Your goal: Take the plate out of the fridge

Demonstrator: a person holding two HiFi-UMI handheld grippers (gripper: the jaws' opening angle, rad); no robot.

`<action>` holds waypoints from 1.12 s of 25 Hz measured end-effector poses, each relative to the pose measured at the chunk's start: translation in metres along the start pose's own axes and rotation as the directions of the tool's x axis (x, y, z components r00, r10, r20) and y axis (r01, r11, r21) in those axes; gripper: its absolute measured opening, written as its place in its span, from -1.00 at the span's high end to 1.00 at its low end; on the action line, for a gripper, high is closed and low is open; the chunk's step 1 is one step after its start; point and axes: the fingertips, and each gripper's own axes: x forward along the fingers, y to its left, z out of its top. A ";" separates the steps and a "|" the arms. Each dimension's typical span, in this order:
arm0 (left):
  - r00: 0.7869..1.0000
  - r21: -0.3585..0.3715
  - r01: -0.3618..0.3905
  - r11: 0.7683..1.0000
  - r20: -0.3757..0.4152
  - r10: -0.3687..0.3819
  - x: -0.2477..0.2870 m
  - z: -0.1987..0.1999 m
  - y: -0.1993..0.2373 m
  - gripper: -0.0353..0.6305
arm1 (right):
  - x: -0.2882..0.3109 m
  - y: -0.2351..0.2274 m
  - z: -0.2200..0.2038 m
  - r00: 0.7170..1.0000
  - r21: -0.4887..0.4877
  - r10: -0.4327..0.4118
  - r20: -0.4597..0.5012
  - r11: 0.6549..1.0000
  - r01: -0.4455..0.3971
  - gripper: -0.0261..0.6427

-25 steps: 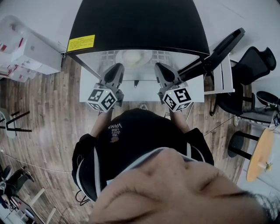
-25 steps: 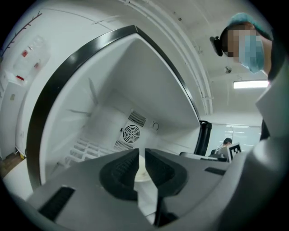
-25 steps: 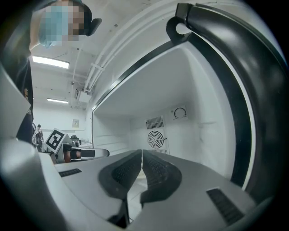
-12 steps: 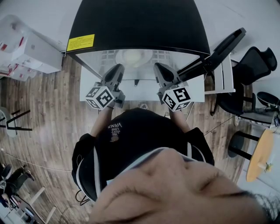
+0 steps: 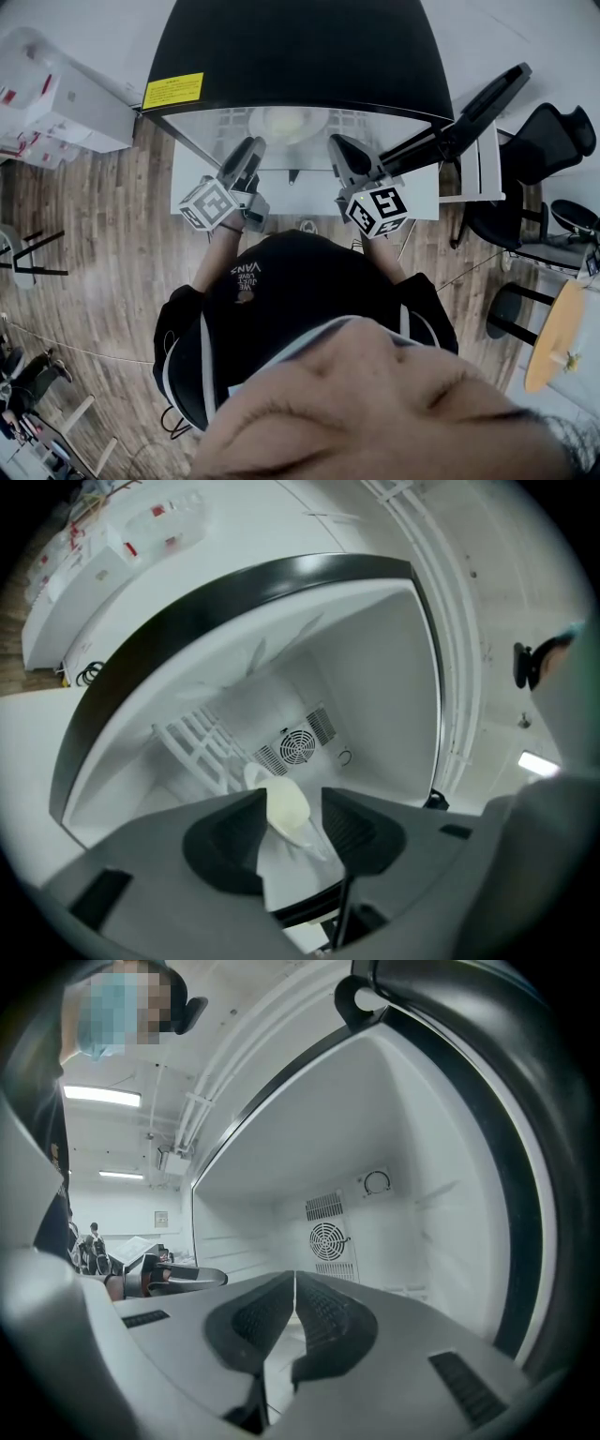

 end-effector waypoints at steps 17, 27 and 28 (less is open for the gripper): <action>0.997 -0.397 0.074 0.915 0.012 -0.075 0.019 -0.013 0.008 0.37 | 0.003 -0.003 -0.003 1.000 0.018 0.008 -0.007 1.000 -0.007 0.89; 1.000 -0.463 0.018 0.886 -0.005 -0.023 0.022 -0.016 0.020 0.39 | 0.003 -0.005 -0.004 1.000 0.030 0.009 -0.006 1.000 -0.008 0.89; 1.000 -0.463 0.000 0.887 -0.013 -0.007 0.023 -0.017 0.022 0.43 | 0.003 -0.005 -0.004 1.000 0.031 0.009 -0.005 0.999 -0.008 0.89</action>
